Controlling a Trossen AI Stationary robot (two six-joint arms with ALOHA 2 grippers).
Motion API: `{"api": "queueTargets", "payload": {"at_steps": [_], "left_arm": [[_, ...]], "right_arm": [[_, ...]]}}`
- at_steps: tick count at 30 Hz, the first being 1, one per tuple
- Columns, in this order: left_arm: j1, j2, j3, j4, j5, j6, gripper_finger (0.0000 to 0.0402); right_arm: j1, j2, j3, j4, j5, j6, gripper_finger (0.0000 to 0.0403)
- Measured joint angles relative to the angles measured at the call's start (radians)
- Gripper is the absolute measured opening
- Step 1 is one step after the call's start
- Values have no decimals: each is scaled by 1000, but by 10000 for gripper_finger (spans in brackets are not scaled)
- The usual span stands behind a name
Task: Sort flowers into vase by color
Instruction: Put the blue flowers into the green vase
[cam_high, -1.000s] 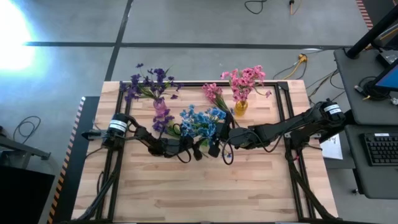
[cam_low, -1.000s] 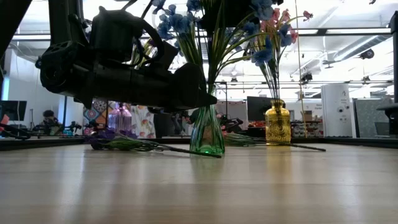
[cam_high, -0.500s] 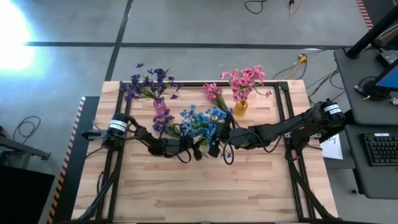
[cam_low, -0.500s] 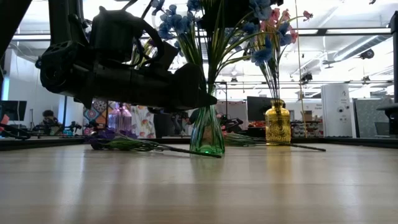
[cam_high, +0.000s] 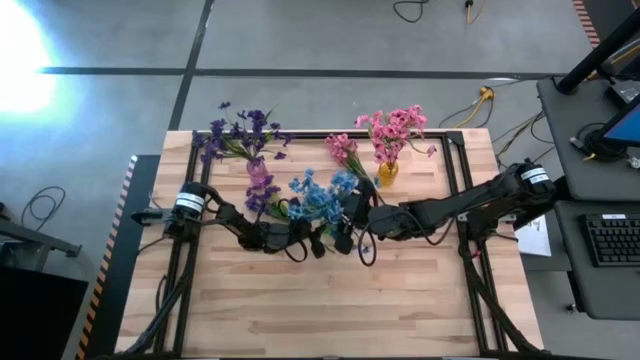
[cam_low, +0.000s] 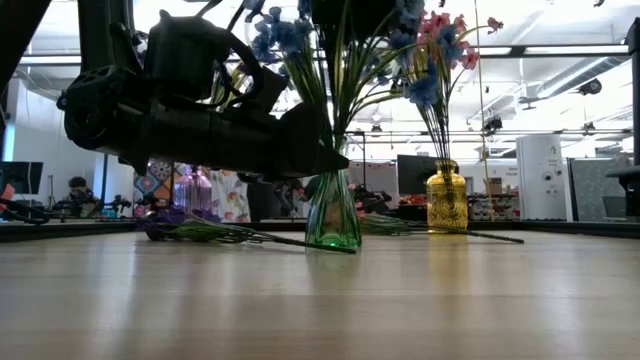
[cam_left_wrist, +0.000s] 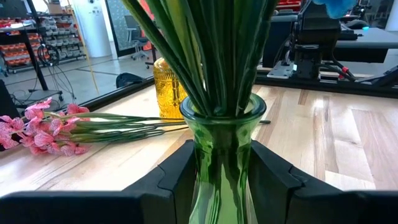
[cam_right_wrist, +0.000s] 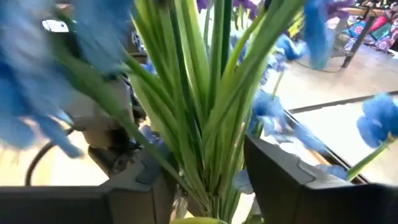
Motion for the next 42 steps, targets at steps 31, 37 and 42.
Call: {"api": "queueTargets", "payload": {"at_steps": [31,37,42], "left_arm": [[0,0,0,-14,0,0,111],[0,0,0,-14,0,0,111],[0,1,0,-14,0,0,111]], "right_arm": [[8,-2,60,-114,1,36,13],[8,-2,60,-150,0,56,13],[8,0,60,-184,-1,67,13]]}}
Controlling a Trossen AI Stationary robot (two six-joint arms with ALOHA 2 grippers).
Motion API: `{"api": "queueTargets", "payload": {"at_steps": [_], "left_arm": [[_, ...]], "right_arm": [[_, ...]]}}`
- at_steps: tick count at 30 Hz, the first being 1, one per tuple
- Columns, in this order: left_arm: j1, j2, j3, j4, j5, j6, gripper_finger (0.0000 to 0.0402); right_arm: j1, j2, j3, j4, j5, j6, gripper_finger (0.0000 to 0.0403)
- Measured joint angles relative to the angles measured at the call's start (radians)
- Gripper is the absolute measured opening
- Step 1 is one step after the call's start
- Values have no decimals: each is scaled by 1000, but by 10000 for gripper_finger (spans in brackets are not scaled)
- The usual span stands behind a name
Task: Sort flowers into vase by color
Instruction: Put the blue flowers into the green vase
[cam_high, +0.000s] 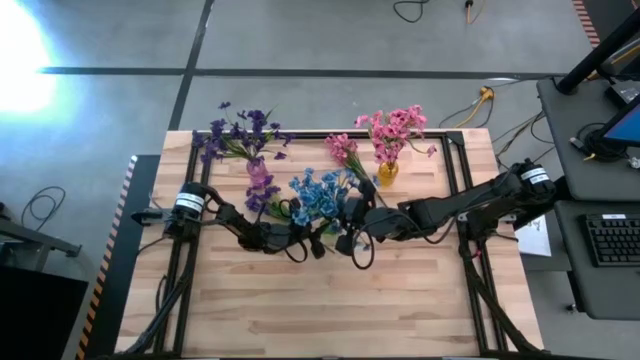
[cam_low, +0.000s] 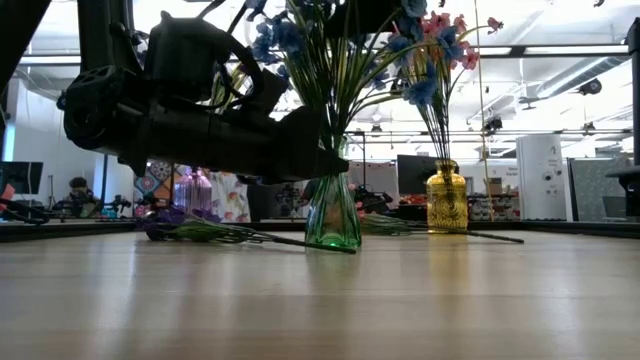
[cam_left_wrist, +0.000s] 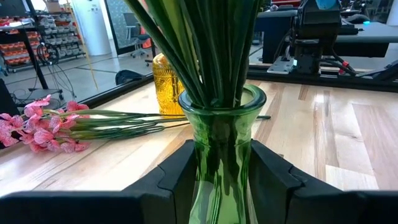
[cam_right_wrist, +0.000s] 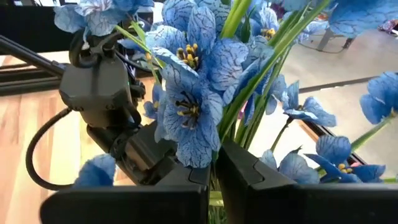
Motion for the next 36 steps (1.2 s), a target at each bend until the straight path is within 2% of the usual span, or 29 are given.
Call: {"api": "queueTargets", "payload": {"at_steps": [22,25,30,36], "left_arm": [[0,0,0,-4,-3,-15,111],[-2,0,0,-4,-41,-26,111],[-3,-5,-1,-4,-65,-30,118],[-7,-8,-1,0,-65,-42,158]], "right_arm": [[1,51,0,2,26,-13,13],[1,47,0,3,26,-14,14],[4,43,0,1,26,-14,43],[9,34,0,1,26,-10,103]]}}
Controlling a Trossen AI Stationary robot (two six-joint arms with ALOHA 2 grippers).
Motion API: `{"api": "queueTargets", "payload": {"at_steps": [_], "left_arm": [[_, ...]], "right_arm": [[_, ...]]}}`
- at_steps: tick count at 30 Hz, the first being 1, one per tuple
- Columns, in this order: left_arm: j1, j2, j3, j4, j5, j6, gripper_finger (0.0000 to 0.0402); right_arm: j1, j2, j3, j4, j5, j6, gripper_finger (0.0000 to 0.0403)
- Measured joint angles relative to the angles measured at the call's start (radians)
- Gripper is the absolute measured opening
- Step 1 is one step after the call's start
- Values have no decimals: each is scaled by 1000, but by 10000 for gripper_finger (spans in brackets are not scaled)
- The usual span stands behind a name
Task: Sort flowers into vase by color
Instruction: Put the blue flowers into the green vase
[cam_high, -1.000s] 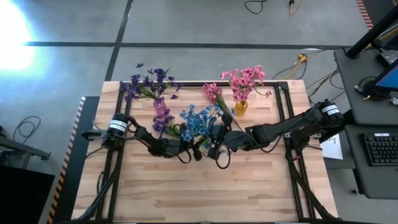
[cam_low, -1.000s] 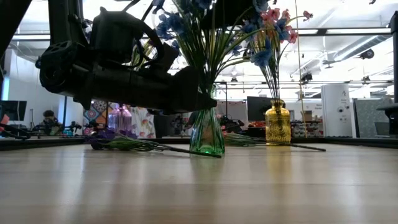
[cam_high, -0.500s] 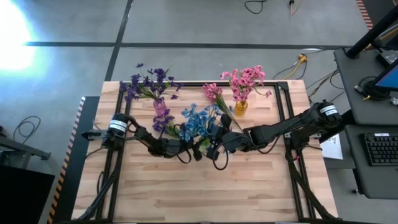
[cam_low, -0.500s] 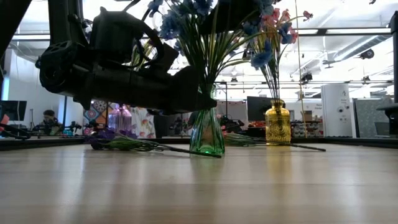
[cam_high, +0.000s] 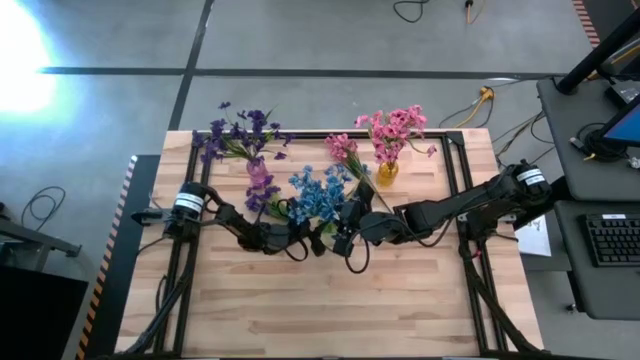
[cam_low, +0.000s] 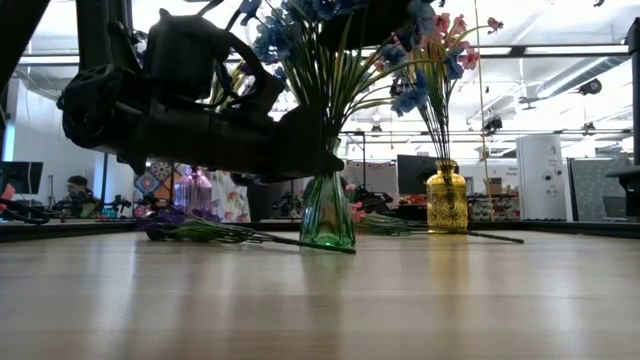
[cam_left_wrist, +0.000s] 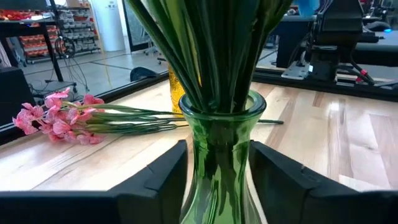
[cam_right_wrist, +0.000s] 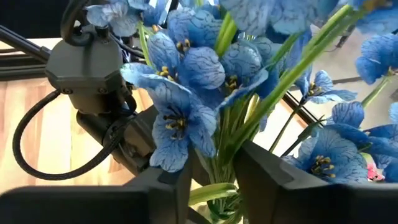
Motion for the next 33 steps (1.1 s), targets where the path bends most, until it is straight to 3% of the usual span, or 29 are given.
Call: {"api": "queueTargets", "payload": {"at_steps": [12,27,33], "left_arm": [[-10,-5,0,3,-34,-3,227],[-37,-40,-22,1,-42,-3,232],[-56,-107,-65,-47,-79,1,232]], "right_arm": [[19,-43,0,-4,-1,-1,172],[44,-58,0,-37,-9,32,202],[54,-70,56,-151,-8,69,213]]}}
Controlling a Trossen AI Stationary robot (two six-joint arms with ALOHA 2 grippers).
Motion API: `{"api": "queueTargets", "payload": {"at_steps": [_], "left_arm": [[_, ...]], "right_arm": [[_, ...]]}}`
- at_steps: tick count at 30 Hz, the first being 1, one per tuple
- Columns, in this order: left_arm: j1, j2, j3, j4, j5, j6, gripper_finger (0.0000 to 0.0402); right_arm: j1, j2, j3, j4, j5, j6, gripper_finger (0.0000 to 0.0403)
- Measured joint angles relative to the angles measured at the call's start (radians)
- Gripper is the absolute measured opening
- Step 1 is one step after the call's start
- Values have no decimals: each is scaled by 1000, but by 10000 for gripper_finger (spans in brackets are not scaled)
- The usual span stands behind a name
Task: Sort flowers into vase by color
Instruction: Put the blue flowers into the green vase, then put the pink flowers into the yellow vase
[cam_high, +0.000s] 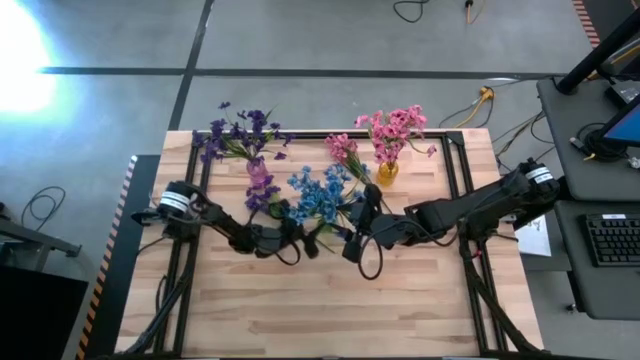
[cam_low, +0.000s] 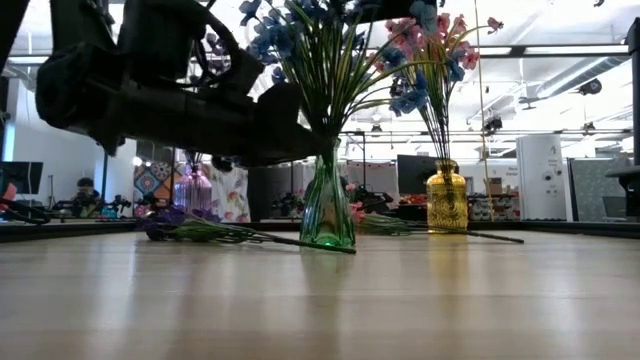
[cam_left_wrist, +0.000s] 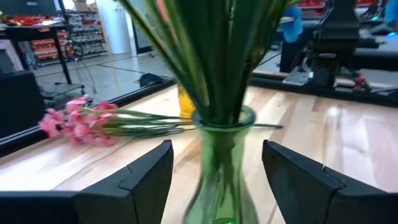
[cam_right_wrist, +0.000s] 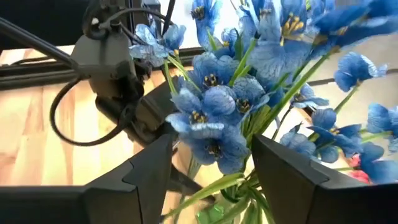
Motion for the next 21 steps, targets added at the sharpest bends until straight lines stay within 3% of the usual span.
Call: {"api": "queueTargets", "payload": {"at_steps": [9,21], "left_arm": [[-51,-133,-59,-179,-19,1,232],[-150,-418,-39,-833,-22,-153,232]], "right_arm": [[23,0,126,-259,-1,95,216],[55,0,226,-354,-1,120,215]]}}
